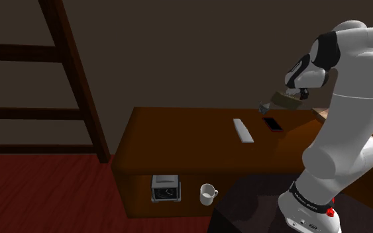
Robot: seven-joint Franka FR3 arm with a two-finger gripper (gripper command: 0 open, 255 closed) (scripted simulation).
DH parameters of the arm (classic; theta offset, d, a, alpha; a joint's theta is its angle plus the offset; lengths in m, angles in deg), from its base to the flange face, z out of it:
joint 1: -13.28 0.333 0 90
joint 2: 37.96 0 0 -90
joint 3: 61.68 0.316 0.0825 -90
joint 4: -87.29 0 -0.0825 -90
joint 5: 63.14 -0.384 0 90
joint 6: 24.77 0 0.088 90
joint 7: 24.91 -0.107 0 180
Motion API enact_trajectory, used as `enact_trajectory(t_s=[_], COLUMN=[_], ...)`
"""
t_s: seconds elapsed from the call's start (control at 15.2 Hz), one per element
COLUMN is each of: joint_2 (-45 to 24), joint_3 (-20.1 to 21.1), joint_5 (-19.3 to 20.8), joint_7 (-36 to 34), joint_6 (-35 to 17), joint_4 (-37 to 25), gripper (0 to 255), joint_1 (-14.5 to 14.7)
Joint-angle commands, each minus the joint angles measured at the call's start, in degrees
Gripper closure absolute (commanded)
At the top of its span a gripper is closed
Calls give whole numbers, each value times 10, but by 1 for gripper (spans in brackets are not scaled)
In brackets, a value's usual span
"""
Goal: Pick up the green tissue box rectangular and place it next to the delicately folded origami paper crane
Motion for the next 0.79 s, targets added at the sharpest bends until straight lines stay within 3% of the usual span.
enact_trajectory(t_s=[0.0,0.26,0.73], joint_2=[-2,84,85], joint_3=[1,-92,-90], joint_5=[-3,109,110], joint_7=[3,-77,-78], joint_6=[1,47,47], joint_4=[2,35,35], gripper=[0,0,0], joint_1=[-5,96,95])
